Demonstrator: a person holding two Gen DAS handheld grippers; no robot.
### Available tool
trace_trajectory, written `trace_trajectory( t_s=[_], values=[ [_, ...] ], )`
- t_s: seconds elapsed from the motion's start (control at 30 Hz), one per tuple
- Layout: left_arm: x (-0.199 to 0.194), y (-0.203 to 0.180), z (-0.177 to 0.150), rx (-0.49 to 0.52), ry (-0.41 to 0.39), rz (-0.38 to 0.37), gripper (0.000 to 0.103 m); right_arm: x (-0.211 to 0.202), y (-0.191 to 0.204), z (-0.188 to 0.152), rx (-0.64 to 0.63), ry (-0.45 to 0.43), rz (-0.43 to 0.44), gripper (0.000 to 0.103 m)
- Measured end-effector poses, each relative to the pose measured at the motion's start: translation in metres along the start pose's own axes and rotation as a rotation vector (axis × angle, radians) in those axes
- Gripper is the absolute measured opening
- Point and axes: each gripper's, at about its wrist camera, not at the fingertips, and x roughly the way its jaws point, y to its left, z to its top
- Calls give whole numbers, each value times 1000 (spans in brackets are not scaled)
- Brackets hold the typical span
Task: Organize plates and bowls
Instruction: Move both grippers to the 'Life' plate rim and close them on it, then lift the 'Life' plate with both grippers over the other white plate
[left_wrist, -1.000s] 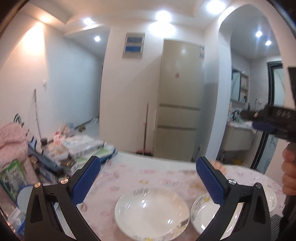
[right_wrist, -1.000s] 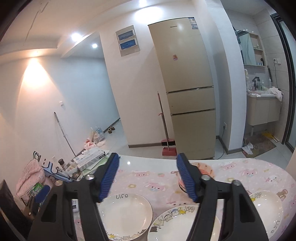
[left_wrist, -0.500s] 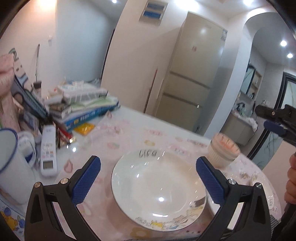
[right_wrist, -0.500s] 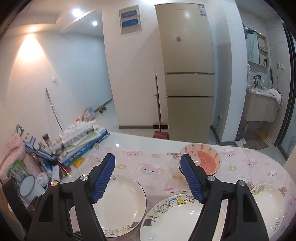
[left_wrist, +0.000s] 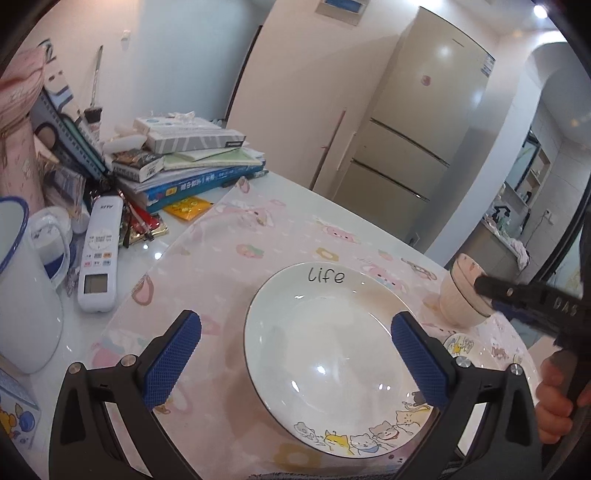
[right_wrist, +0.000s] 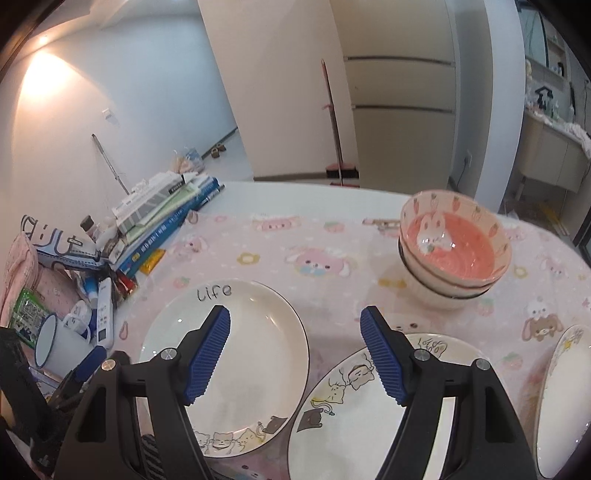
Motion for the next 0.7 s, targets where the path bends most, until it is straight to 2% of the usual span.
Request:
trace_trajectory(
  t_s=[0.03, 0.07, 0.13, 0.17, 0.23, 0.4, 0.43, 0.47, 0.5, 0.57, 0.63, 0.7],
  values=[
    [1, 4, 0, -22, 7, 2, 102, 4, -2, 0, 8, 12, 6, 68],
    [3, 9, 0, -45, 16, 17, 102, 14, -9, -1, 23, 42, 32, 58],
    [11, 22, -1, -108, 52, 68, 98, 26, -14, -2, 31, 89, 97, 50],
    [16, 29, -2, -143, 78, 64, 93, 35, -19, -4, 43, 116, 142, 49],
    [23, 42, -4, -208, 115, 40, 88, 45, -22, -8, 62, 133, 169, 48],
    [28, 52, -9, -261, 153, -12, 75, 64, -25, -17, 58, 155, 168, 41],
    [30, 52, -9, -261, 163, -18, 73, 66, -26, -17, 64, 157, 178, 36],
    [33, 52, -10, -260, 177, -26, 65, 68, -28, -17, 76, 160, 199, 29],
    [35, 52, -12, -261, 194, -34, 50, 71, -29, -17, 83, 160, 218, 26],
    [40, 53, -14, -272, 228, -50, 38, 74, -33, -18, 94, 159, 232, 23],
    [43, 55, -16, -283, 247, -58, 33, 78, -35, -19, 94, 159, 211, 21],
    [45, 55, -17, -284, 257, -57, 32, 82, -37, -20, 95, 168, 226, 18]
  ],
)
